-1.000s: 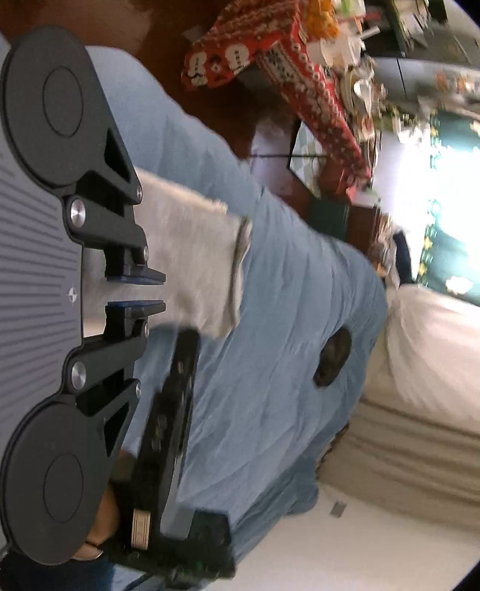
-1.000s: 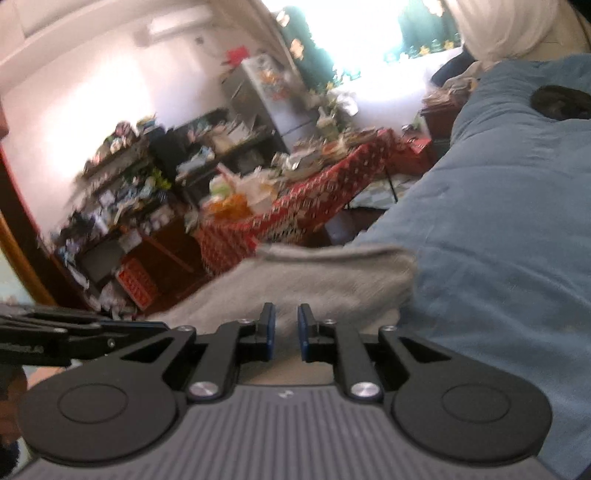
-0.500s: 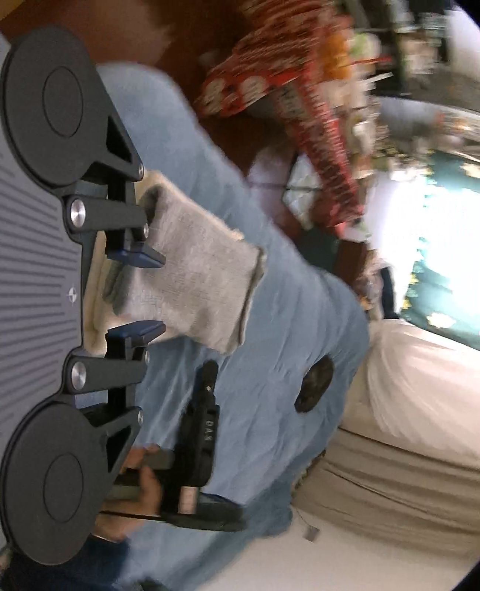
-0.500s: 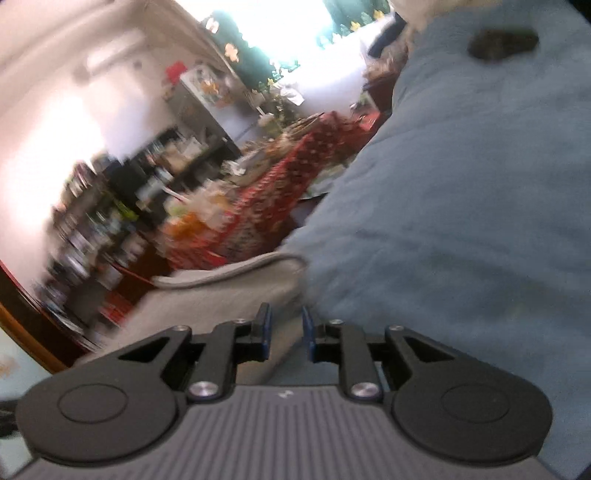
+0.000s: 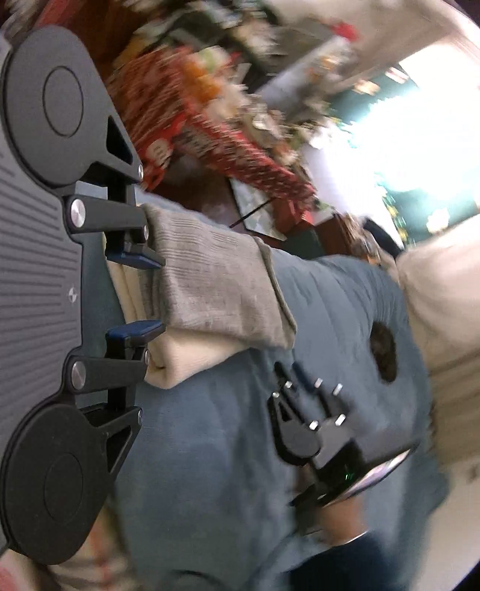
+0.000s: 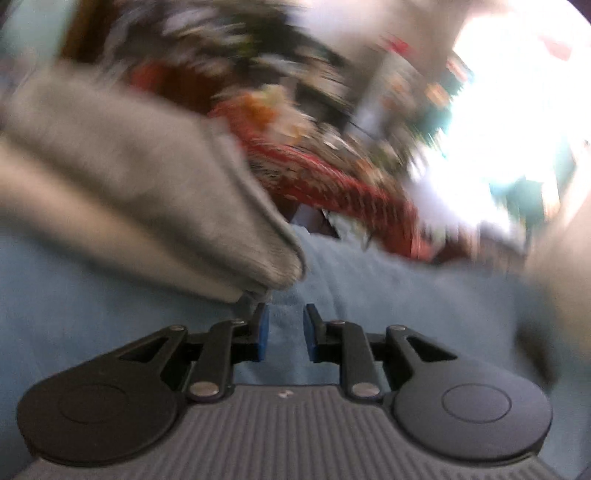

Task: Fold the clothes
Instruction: 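Lower the sweater onto the cream towel stack and open both grippers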

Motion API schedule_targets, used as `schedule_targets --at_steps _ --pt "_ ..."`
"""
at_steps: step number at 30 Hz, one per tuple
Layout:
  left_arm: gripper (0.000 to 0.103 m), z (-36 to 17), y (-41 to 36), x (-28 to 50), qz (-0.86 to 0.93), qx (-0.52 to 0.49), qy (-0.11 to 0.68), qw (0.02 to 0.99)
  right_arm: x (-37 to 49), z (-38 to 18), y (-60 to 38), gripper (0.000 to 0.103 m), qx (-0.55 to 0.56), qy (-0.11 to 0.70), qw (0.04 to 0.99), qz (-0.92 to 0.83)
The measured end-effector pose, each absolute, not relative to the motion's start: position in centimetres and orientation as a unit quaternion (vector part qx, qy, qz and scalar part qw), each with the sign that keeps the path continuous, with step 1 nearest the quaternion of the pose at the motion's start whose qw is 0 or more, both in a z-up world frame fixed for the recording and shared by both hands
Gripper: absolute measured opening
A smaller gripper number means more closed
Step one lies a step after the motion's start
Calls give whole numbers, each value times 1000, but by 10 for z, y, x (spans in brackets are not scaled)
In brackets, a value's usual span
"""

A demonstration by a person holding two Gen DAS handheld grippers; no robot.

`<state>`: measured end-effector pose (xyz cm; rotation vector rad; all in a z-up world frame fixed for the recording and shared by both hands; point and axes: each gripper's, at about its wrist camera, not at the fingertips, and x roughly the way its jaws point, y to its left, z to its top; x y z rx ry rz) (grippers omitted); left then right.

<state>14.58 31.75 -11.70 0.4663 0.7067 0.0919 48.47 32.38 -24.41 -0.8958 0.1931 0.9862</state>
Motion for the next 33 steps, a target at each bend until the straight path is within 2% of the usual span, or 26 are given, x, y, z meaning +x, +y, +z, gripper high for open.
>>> schedule_targets --at_steps 2,4,5,9,13,14,15,20,27,29,30,33 --pt "31 -117 309 148 38 275 346 896 470 -254 331 23 -495 25 739 456" --pt "31 -118 301 152 32 319 346 882 462 -262 335 34 -549 -34 707 444" --pt "31 -118 298 153 27 337 347 875 458 -266 336 45 -568 -60 691 444" --pt "38 -121 286 161 4 397 361 844 455 -281 341 46 -619 -92 635 453" --pt "39 -126 283 171 -3 425 381 821 456 -293 347 42 -643 -105 612 448" --pt "39 -127 283 172 -5 429 384 817 456 -296 347 40 -645 -106 609 449" --pt "39 -128 282 173 -8 434 387 813 456 -299 348 33 -648 -108 605 450" --pt "39 -136 281 176 -15 468 402 787 457 -307 352 23 -649 -104 602 453" --pt "38 -148 276 170 -37 543 397 739 462 -303 350 20 -638 -87 613 457" --pt "24 -149 277 167 -47 553 398 730 451 -298 346 17 -638 -83 615 456" --pt "12 -150 278 166 -52 558 399 726 445 -296 343 15 -638 -82 615 455" --pt "9 -138 280 161 -62 536 391 745 442 -293 345 13 -643 -95 615 445"
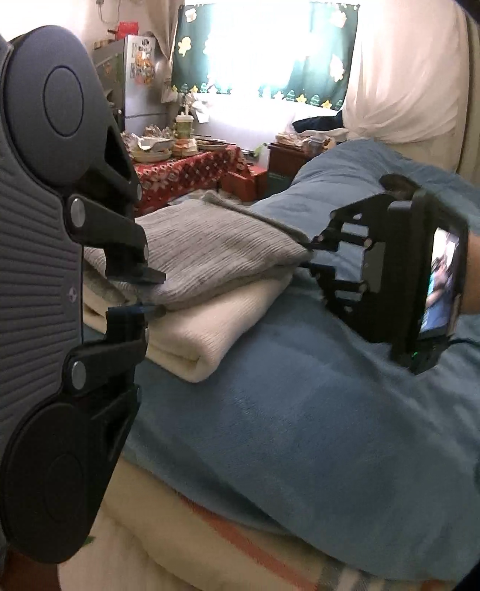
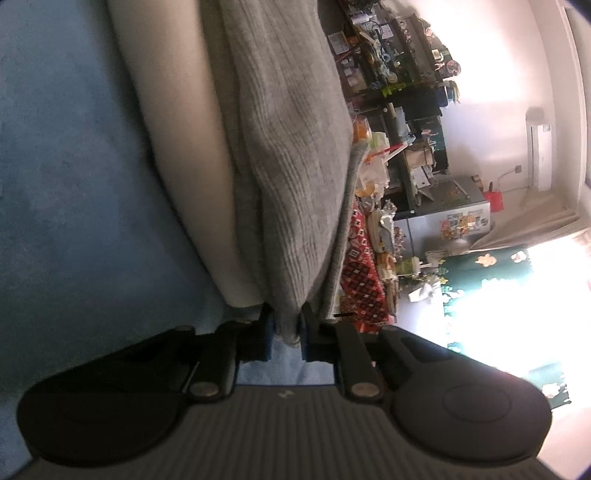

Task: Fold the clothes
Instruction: 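Lower the sweater onto the cream towel stack and open both grippers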

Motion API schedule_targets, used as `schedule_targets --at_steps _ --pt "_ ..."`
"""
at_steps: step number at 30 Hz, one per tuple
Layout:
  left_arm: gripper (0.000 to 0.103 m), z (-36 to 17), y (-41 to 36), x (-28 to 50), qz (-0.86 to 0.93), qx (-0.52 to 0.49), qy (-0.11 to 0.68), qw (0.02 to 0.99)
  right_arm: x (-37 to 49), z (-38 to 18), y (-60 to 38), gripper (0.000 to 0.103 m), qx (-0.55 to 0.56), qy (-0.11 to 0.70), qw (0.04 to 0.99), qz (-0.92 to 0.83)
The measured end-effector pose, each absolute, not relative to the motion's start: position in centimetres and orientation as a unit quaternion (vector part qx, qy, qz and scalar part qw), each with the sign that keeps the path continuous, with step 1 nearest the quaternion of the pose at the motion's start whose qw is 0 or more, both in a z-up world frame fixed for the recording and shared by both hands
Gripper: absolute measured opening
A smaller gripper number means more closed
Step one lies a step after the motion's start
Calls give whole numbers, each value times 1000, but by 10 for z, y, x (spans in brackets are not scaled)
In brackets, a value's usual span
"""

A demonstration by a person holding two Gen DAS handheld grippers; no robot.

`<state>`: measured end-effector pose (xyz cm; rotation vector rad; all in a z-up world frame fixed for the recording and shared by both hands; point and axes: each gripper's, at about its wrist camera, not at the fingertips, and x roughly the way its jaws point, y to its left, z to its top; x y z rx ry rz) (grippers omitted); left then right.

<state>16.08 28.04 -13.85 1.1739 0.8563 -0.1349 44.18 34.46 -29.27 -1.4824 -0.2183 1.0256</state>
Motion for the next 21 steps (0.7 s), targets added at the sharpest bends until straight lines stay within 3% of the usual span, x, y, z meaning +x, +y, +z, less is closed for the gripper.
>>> schedule_targets --at_steps 5,12,21 --pt "9 -112 289 159 -73 468 379 795 450 -285 335 12 -639 -97 621 443" --pt "9 -132 291 156 -83 457 391 795 438 -319 338 12 -658 -92 599 448" --pt "9 -125 294 160 -66 454 382 802 438 -314 344 14 -645 -95 623 432"
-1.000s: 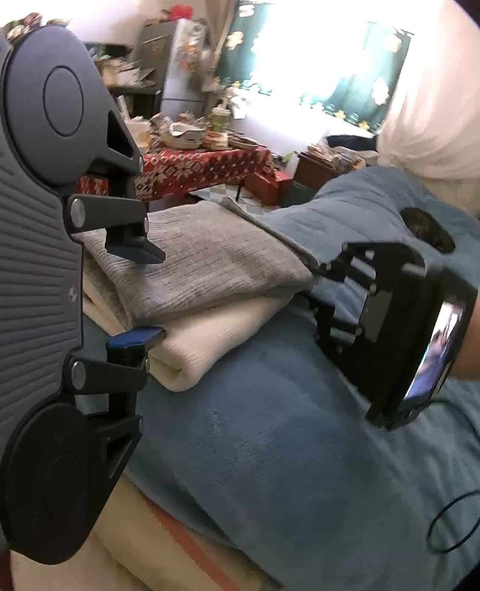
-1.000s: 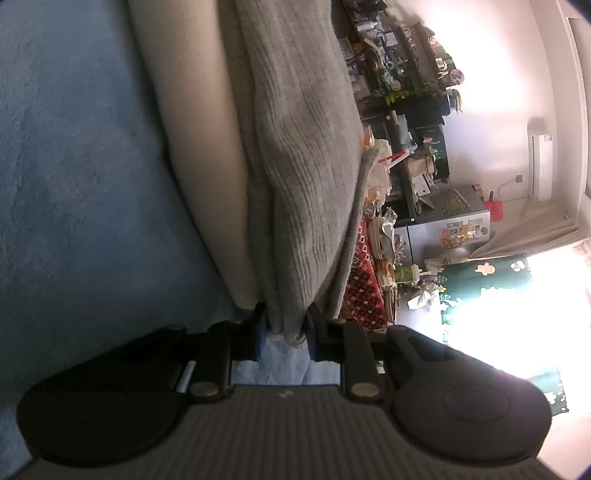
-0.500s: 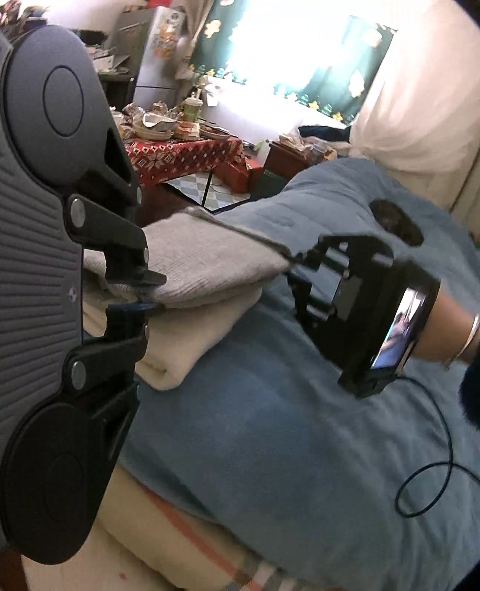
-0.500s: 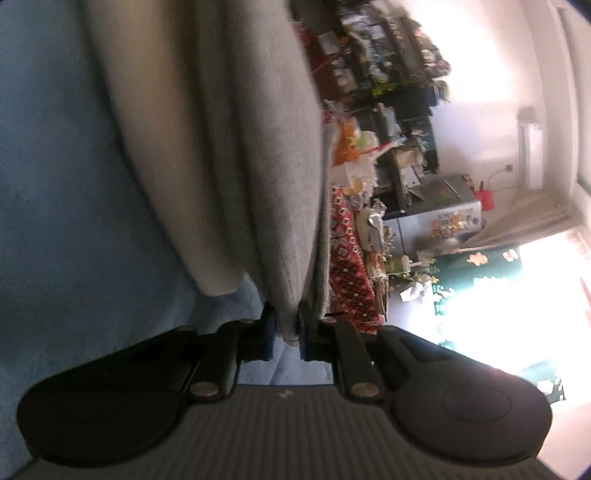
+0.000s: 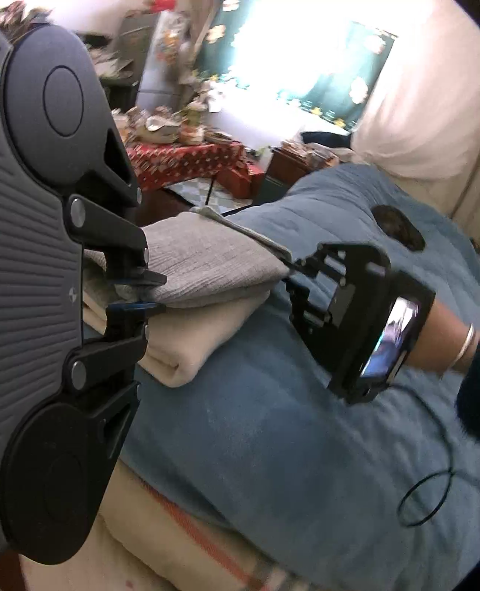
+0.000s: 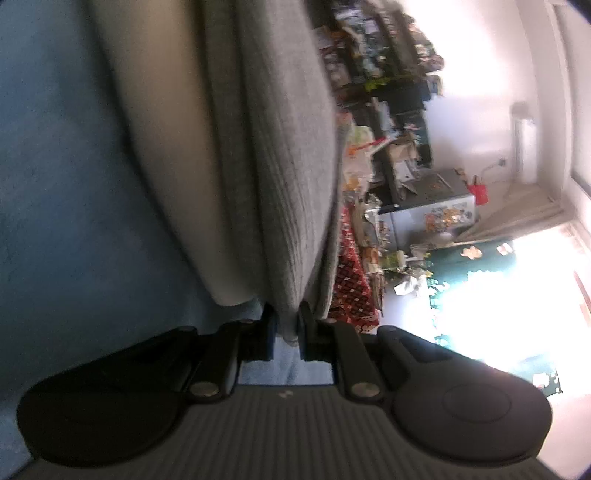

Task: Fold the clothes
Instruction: 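Lower the sweater onto the cream towel stack and open both grippers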

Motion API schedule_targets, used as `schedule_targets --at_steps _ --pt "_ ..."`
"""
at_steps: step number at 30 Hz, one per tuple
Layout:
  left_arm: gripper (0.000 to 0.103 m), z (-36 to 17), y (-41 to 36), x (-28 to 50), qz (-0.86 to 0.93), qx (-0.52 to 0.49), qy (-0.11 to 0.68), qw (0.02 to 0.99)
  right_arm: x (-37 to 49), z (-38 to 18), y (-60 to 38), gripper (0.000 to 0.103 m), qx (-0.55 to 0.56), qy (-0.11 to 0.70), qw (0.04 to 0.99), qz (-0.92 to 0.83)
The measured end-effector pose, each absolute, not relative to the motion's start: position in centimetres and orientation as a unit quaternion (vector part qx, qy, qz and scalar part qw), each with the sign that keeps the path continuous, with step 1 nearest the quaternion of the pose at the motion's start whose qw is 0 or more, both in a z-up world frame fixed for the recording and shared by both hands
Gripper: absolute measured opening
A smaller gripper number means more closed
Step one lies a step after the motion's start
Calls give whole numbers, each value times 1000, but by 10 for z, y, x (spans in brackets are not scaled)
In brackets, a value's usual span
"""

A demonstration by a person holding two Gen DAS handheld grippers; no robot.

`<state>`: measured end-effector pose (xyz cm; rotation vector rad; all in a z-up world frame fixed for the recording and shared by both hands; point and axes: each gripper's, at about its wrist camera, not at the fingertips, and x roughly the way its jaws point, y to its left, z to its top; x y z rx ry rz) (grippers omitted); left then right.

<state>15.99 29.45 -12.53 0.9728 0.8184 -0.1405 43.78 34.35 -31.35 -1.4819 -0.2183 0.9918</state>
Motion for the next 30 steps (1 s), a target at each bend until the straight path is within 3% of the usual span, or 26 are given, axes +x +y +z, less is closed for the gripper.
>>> schedule_targets --at_steps 4,9,10,16,26,27,29,30 --pt "12 -119 299 166 -66 397 394 827 431 -320 341 17 -657 -92 612 431" --pt "21 -102 307 160 -61 345 394 849 436 -300 322 31 -647 -86 619 438" --pt "27 -99 307 154 -59 346 391 851 436 -295 315 31 -645 -89 619 440" --pt "32 -89 329 134 -23 345 390 853 438 -247 276 32 -628 -87 637 438" --pt "32 -109 377 164 -2 290 406 867 438 -221 274 32 -624 -70 652 425" --pt "31 -110 377 166 -5 289 403 868 432 -225 274 32 -625 -69 652 425" --pt "2 -113 377 166 -1 283 393 875 433 -229 276 32 -624 -65 652 426" --pt "3 -112 379 164 6 283 383 879 430 -231 275 32 -623 -64 652 427"
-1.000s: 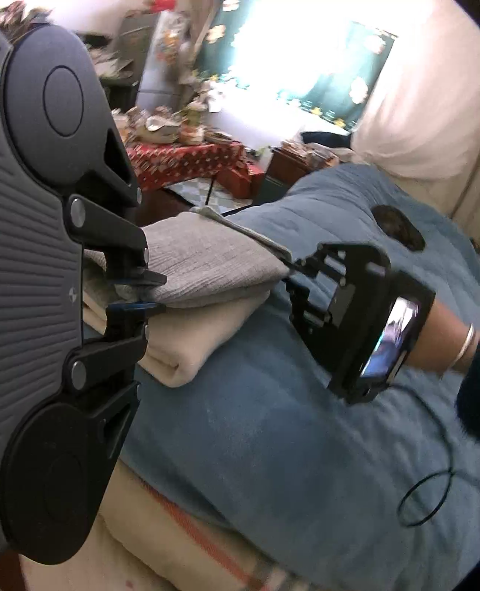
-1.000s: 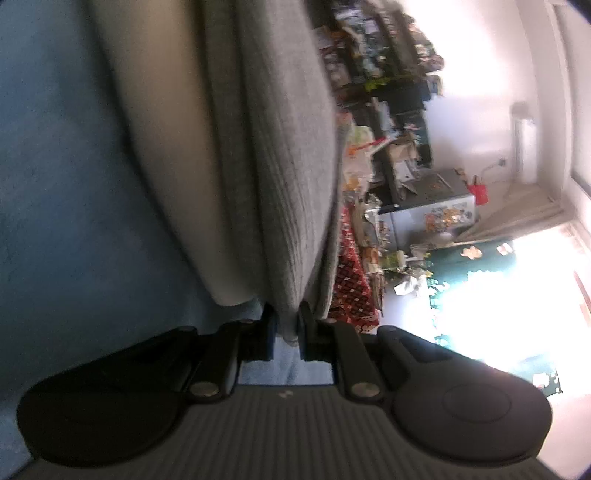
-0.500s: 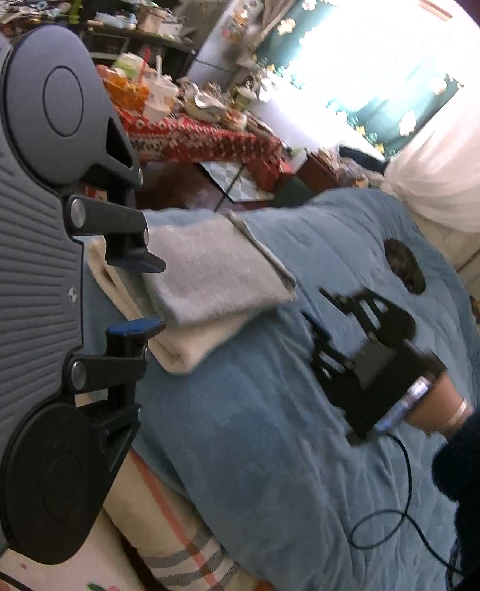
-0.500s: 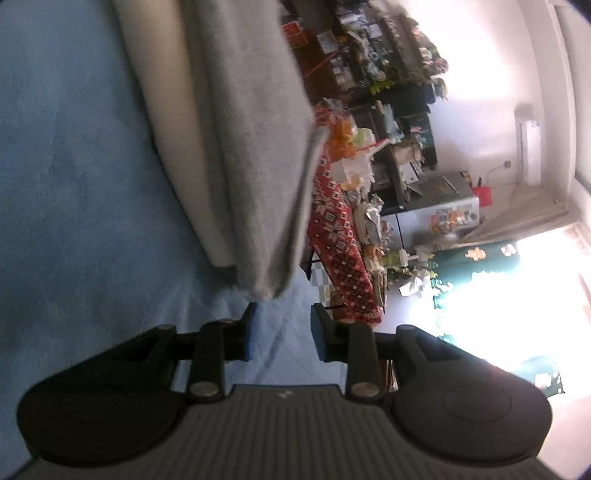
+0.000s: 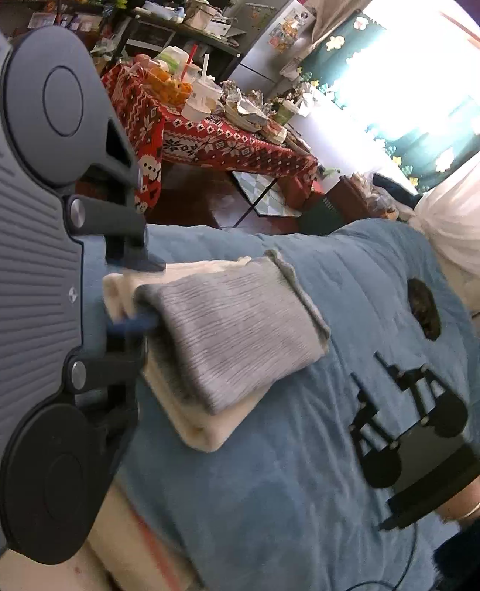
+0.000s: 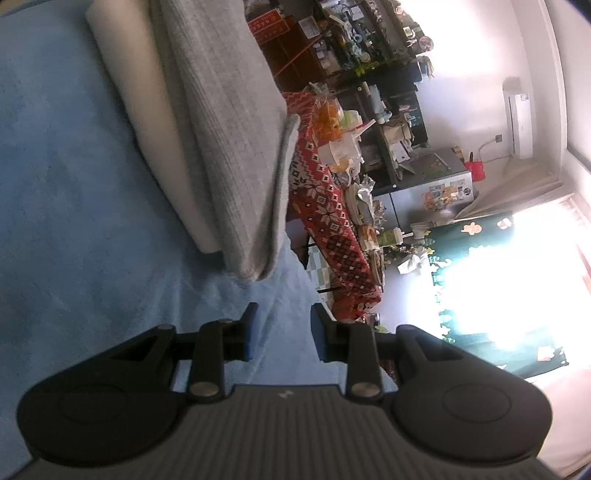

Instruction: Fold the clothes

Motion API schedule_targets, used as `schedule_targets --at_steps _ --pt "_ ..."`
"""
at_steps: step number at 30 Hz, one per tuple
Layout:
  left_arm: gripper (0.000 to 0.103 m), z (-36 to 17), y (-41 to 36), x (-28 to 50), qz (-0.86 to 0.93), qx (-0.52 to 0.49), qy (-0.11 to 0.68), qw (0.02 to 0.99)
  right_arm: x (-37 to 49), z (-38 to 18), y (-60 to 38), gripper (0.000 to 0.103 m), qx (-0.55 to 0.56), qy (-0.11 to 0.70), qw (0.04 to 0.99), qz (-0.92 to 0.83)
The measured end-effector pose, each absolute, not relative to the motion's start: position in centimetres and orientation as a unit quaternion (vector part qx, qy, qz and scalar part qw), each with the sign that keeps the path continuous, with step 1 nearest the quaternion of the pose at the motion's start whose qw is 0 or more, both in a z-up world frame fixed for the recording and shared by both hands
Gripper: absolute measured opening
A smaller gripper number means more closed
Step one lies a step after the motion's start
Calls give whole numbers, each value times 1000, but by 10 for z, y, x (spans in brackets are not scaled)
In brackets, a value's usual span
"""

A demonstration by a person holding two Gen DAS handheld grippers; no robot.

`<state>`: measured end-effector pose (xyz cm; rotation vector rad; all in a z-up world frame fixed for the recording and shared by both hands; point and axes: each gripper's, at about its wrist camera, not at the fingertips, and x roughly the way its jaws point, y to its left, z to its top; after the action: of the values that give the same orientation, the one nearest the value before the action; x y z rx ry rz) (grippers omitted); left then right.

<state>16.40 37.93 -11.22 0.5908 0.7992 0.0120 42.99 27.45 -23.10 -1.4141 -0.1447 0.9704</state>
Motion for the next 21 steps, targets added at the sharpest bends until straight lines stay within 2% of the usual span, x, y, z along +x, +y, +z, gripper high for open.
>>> schedule_targets --at_steps 3,10,18,20,21 --pt "3 -108 388 157 27 274 364 890 422 -238 275 32 -617 -65 656 429" --pt "3 -118 394 157 44 239 381 892 428 -234 288 32 -574 -39 694 433" --pt "8 -115 398 139 74 137 393 906 425 -196 252 32 -426 87 788 436" --pt "11 -109 390 133 73 116 387 912 415 -187 235 32 -396 115 802 432" --pt "18 -106 384 132 72 110 383 914 411 -183 226 33 -381 128 809 429"
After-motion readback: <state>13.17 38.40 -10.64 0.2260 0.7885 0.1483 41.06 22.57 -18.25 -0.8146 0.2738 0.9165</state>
